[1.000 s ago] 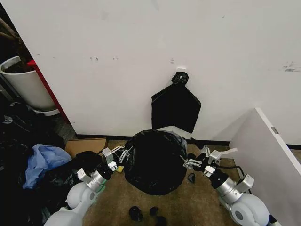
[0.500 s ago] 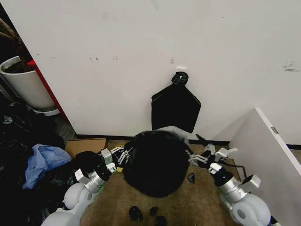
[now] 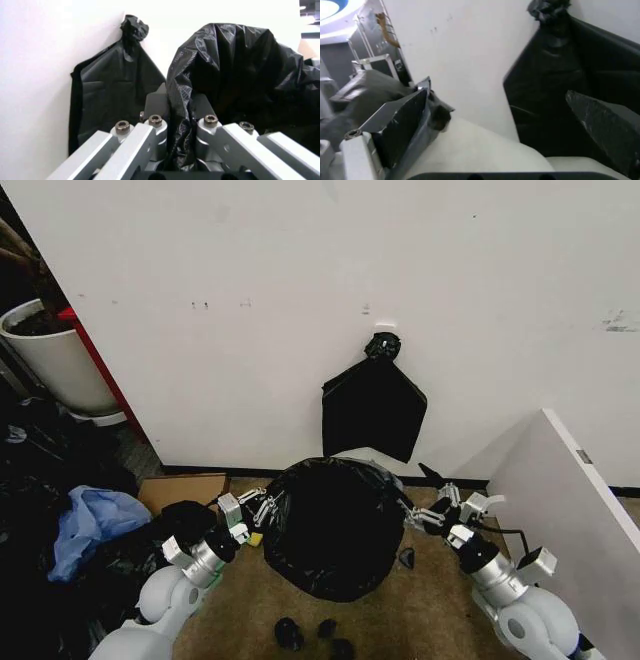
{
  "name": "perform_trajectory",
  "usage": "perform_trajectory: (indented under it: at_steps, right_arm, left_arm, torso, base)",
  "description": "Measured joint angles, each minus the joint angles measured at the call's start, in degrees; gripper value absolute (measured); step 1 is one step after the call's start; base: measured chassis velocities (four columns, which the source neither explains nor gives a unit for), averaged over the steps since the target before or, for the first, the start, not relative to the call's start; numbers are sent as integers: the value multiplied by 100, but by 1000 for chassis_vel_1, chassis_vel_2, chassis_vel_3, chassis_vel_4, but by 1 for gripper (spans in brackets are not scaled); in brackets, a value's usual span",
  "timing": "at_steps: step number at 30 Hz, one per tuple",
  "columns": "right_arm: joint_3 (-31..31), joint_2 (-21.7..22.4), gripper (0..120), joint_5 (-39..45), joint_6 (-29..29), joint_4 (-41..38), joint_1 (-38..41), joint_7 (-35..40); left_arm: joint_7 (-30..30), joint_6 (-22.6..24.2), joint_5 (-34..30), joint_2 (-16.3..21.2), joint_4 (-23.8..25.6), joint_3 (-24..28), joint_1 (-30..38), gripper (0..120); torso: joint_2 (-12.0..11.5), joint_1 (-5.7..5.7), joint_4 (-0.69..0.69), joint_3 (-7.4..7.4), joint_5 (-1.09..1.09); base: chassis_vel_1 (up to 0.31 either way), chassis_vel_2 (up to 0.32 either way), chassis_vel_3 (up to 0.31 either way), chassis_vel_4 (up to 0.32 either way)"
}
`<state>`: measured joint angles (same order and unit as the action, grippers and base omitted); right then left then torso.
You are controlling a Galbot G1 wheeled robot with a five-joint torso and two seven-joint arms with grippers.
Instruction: Place the garbage bag over the trash bin.
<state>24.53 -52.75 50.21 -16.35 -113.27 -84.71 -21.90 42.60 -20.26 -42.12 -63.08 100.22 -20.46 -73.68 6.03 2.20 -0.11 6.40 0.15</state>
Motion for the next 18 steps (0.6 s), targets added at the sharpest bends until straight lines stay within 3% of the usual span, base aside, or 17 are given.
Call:
perform_trajectory:
  at_steps: [7, 12, 18]
  right_arm:
    - [8, 4, 100, -31, 21, 256, 59, 7]
    - [-41, -34, 100, -23, -102, 608, 200, -81]
    - [-26, -67, 100, 83, -198, 675, 228, -106]
  left_arm:
    - [186, 103, -106, -39, 148, -105, -31, 5]
    - [492, 423, -359, -43, 404, -301, -115, 5]
    - [376, 501, -349, -33, 446, -384, -151, 5]
  torso:
    - [0, 0, 0, 0, 0]
    - [0, 0, 0, 0, 0]
    - [0, 0, 0, 0, -1]
  base:
    - [0, 0, 0, 0]
    - [0, 0, 0, 0]
    - [0, 0, 0, 0]
